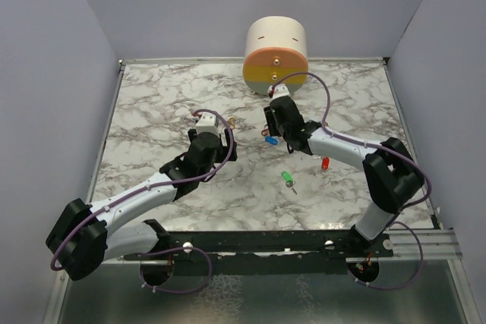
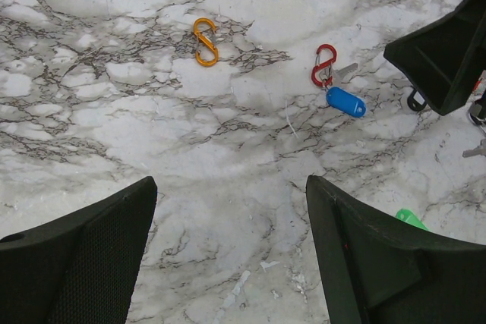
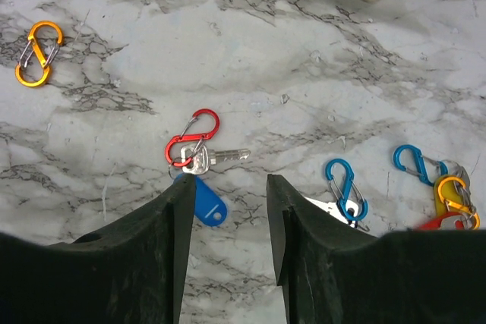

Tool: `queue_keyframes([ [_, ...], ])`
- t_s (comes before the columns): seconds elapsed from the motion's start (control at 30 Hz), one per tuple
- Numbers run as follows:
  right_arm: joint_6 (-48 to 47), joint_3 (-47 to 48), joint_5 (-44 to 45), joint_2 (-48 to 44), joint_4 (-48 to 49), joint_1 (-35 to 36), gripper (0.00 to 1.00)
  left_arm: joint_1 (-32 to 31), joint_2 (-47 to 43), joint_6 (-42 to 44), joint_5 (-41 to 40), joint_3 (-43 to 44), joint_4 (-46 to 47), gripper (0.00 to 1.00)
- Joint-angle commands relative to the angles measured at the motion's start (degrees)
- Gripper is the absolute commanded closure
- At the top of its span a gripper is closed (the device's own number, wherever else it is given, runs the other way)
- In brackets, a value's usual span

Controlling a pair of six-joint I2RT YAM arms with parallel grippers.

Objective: Put the keys on the keyring

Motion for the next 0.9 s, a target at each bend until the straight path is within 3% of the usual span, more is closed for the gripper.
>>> queue_keyframes([
  [0.0, 3.11, -3.21, -3.68, -5.93, -4.37, 0.12, 0.56, 0.21, -0.09, -0.51, 0.34, 0.29, 0.84, 0.19],
  [0.47, 14.83, -16.27, -15.68, -20.13, -15.85, 1.13, 0.55, 0.42, 3.66, -0.26, 0.36, 0.61, 1.69, 0.19],
  [0.87, 15.86, -20.38, -14.27, -25.79, -16.49, 1.33, 0.55, 2.68, 11.86, 1.12, 0.13, 4.34, 2.94, 0.17],
])
